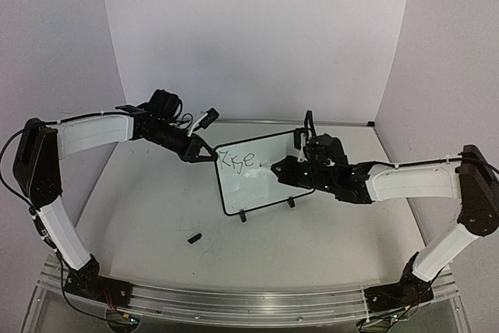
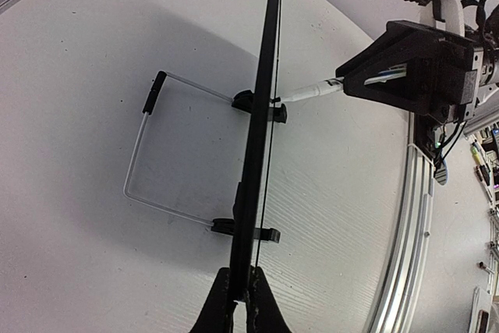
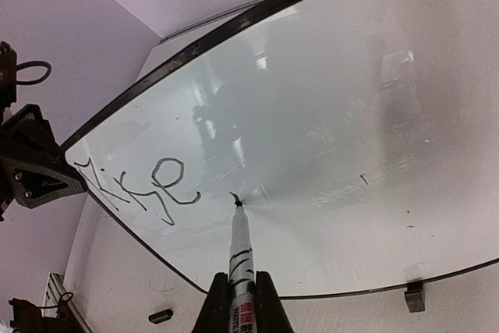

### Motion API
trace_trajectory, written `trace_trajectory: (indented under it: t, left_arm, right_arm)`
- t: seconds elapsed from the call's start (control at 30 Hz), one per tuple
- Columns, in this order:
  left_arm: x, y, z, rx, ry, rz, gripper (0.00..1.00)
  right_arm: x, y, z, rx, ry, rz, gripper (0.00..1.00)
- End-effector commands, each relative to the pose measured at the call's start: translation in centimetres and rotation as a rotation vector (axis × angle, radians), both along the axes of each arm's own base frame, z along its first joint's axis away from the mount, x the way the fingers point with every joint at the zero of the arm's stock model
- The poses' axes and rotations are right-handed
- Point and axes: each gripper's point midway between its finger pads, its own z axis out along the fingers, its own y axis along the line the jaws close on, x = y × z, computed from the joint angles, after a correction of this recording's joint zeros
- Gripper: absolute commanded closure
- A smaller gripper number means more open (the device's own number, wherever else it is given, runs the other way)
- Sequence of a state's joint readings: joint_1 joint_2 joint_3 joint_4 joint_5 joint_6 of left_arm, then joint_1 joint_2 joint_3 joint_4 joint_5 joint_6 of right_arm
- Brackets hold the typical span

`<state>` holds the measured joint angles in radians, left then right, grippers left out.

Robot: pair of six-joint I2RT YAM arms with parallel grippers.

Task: Write a sentence on the whiteboard

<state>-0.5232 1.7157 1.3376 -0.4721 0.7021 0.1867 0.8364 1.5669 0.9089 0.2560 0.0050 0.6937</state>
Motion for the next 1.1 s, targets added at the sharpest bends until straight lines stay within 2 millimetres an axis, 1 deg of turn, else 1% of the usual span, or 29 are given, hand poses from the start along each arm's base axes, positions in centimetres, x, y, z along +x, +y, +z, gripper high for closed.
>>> trace_trajectory:
  t: [0.0, 0.03, 0.1, 0.27, 0.33, 0.4, 0.47, 0.6, 0.73, 0.9, 1.07]
  left_arm:
    - [-0.8, 0.5, -1.7, 0.091, 0.006, -0.009, 1.0]
    - [-0.9, 0.5, -1.7, 0.092, 0.006, -0.01, 1.0]
    - [-0.9, 0.5, -1.7, 0.092, 0.004, -0.01, 1.0]
    - [-0.8, 0.6, -1.7, 0.094, 0.003, -0.007, 1.0]
    - [-0.8, 0.6, -1.7, 0.094, 0.003, -0.008, 1.0]
    - [-0.8, 0.6, -1.6, 0.094, 0.001, -0.008, 1.0]
    - [-0.9, 0.6, -1.7, 0.096, 0.0, -0.007, 1.0]
    - [-0.8, 0.7, -1.6, 0.099, -0.002, -0.005, 1.0]
    - [-0.8, 0.7, -1.6, 0.099, -0.005, -0.004, 1.0]
    - [-0.9, 0.7, -1.7, 0.104, -0.006, -0.005, 1.0]
    - [-0.8, 0.8, -1.7, 0.107, -0.006, -0.004, 1.0]
  right_arm:
    - [0.4, -0.1, 0.3, -0.001, 0.004, -0.015, 1.0]
    - [0.3, -0.1, 0.5, 0.003, 0.002, -0.011, 1.0]
    - [-0.1, 0.2, 1.5, 0.03, -0.02, 0.021, 1.0]
    - [-1.6, 1.4, 5.9, 0.135, -0.102, 0.139, 1.0]
    - [-2.1, 1.6, 7.2, 0.156, -0.122, 0.166, 1.0]
    - [-2.3, 1.4, 8.0, 0.166, -0.134, 0.173, 1.0]
    - [-2.5, 1.3, 8.2, 0.159, -0.139, 0.178, 1.0]
    - [-2.6, 1.0, 8.2, 0.109, -0.145, 0.189, 1.0]
    - [-2.2, 0.6, 8.0, 0.079, -0.147, 0.218, 1.0]
    - [-0.8, -0.7, 7.2, 0.074, -0.124, 0.222, 1.0]
    - [0.5, -1.3, 6.7, 0.072, -0.111, 0.218, 1.0]
